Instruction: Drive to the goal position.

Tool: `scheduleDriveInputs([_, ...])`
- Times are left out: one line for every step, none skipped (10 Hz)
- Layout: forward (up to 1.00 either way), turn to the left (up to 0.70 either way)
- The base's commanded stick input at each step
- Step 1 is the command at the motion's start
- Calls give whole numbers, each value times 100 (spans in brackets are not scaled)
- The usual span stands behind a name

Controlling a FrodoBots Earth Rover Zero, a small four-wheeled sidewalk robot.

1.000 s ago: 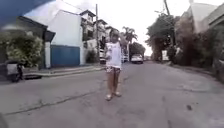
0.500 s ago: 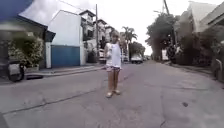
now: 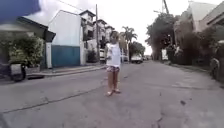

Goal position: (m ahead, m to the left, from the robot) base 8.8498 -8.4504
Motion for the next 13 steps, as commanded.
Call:
scheduleDriveInputs([-14,-6])
scheduleDriveInputs([-15,-14])
scheduleDriveInputs([-15,-21])
scheduleDriveInputs([-15,-26])
scheduleDriveInputs([3,-27])
scheduleDriveInputs([62,-30])
scheduleDriveInputs([85,-31])
scheduleDriveInputs([85,-31])
scheduleDriveInputs([85,-31])
scheduleDriveInputs([85,-31])
scheduleDriveInputs([85,-30])
scheduleDriveInputs([91,-33])
scheduleDriveInputs([100,-36])
